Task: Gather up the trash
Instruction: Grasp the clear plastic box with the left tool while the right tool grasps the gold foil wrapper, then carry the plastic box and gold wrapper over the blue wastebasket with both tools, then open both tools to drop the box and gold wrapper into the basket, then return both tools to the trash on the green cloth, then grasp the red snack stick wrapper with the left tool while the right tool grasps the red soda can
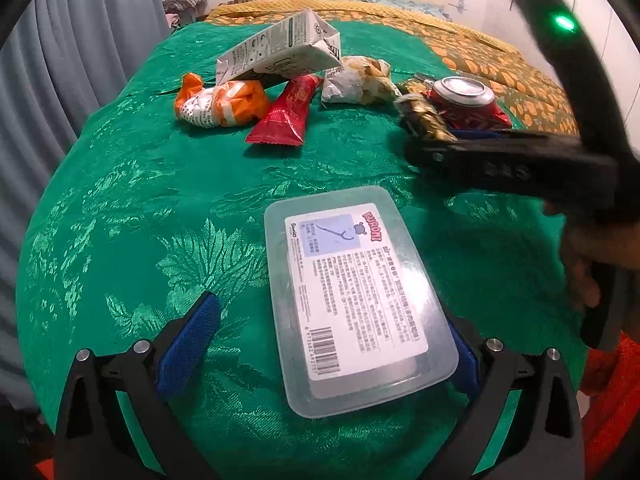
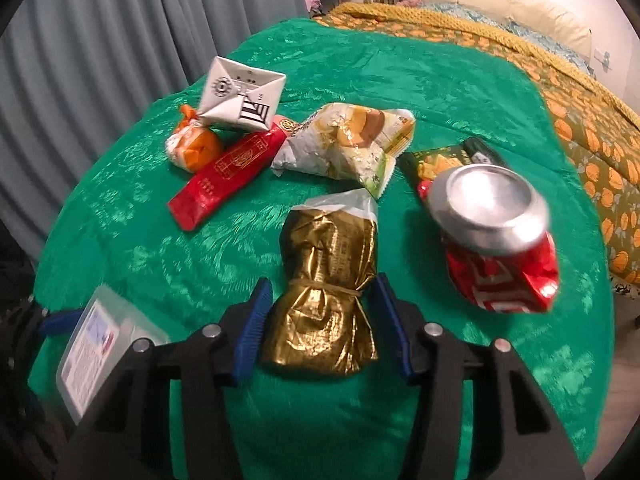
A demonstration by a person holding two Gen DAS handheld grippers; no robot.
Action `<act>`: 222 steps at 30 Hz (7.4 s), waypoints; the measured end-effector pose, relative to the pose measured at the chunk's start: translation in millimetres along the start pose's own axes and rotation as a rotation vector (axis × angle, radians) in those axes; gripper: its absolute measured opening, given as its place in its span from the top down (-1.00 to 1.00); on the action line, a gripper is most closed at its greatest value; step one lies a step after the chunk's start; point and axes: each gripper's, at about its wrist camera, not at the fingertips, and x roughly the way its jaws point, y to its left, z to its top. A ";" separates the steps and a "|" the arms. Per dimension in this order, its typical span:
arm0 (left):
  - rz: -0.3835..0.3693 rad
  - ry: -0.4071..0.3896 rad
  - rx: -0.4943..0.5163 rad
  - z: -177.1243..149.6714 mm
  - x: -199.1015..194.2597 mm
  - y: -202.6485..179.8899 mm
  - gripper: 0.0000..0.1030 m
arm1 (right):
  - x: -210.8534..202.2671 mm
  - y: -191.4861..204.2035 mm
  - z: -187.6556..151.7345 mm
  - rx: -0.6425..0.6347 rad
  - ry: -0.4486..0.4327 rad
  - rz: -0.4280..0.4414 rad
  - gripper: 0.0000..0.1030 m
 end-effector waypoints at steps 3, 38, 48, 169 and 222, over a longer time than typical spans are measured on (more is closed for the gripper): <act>-0.033 -0.022 -0.031 -2.4 -10.3 6.1 -0.89 | -18.6 -0.5 -14.3 -0.035 -0.015 -0.013 0.01; -0.052 -0.039 -0.024 1.7 -6.4 -2.6 -0.68 | -71.9 -18.2 -103.8 0.086 -0.028 0.009 -0.25; -0.070 -0.049 -0.035 1.4 -8.9 2.2 -0.24 | -78.6 -19.1 -105.4 0.093 -0.031 0.025 0.13; -0.132 -0.100 -0.095 52.7 -6.3 -4.9 -0.79 | -100.7 -21.0 -113.5 -0.043 -0.199 -0.045 -0.50; -0.135 0.004 0.031 22.4 -2.8 -11.8 -0.45 | -96.4 -44.2 -129.0 -0.011 -0.180 -0.078 -0.51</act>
